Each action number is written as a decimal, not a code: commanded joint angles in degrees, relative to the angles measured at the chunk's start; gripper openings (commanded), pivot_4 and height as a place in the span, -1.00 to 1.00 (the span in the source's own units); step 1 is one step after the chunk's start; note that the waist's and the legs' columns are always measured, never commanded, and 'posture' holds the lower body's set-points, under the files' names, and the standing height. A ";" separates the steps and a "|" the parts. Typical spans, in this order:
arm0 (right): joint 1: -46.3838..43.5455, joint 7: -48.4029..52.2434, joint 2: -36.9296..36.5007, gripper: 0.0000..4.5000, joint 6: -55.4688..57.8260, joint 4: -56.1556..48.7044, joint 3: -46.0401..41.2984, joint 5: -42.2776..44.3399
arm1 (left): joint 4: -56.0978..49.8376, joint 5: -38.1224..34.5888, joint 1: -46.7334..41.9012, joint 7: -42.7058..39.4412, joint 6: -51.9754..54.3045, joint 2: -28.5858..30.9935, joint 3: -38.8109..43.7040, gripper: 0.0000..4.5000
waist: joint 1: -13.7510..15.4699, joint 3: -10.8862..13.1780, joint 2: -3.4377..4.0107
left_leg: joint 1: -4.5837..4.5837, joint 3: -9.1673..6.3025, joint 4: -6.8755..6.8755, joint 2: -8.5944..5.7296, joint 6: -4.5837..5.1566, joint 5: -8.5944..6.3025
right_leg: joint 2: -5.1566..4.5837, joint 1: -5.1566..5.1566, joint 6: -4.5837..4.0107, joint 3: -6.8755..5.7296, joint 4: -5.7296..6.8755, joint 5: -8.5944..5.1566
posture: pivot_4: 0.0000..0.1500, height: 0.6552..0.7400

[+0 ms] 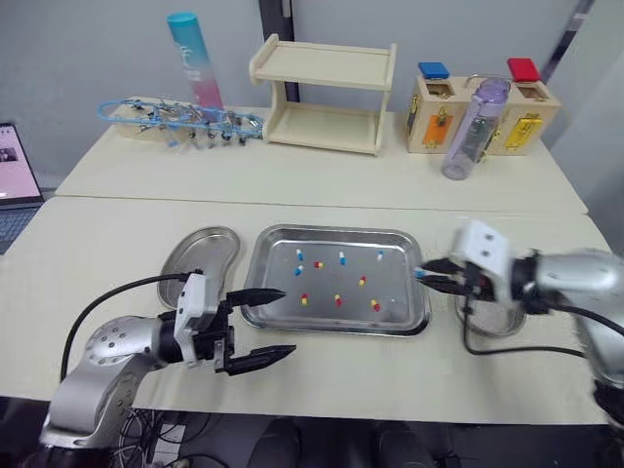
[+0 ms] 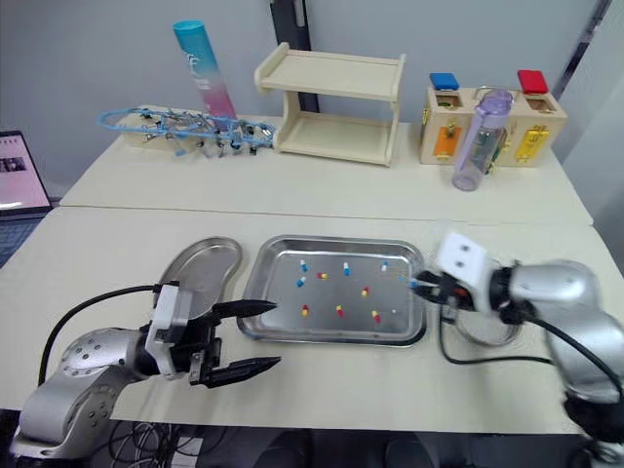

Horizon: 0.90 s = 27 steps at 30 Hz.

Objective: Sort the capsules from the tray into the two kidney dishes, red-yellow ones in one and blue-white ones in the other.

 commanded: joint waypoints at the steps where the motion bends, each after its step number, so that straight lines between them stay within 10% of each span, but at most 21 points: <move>1: 5.45 -0.06 -4.83 -0.73 -0.22 -2.19 -8.10 1.54 | -2.08 -0.99 -1.16 -1.26 -2.20 -0.99 -1.11 1.00 | -0.23 0.00 0.01 | 0.03 0.06 0.00 0.03 0.00 0.00 | 0.00 0.01 0.00 0.02 0.01 0.00 | 1.00 1.00; 19: 18.36 -5.22 -13.44 -0.73 -11.32 10.53 -9.69 -0.94 | -3.67 0.85 -0.67 -0.31 -5.23 -6.55 -8.52 1.00 | 0.25 0.00 0.01 | 0.05 0.06 0.09 -0.01 0.02 0.00 | -0.02 0.20 0.05 0.02 -0.07 0.02 | 1.00 1.00; 27: 17.09 -6.41 -13.14 0.51 -12.79 11.90 -9.22 -0.38 | -3.06 2.06 1.31 2.33 -6.82 -7.16 -7.43 1.00 | 0.22 0.00 0.01 | 0.07 0.05 0.09 -0.02 0.02 0.00 | -0.02 0.23 0.05 0.00 -0.08 0.03 | 1.00 1.00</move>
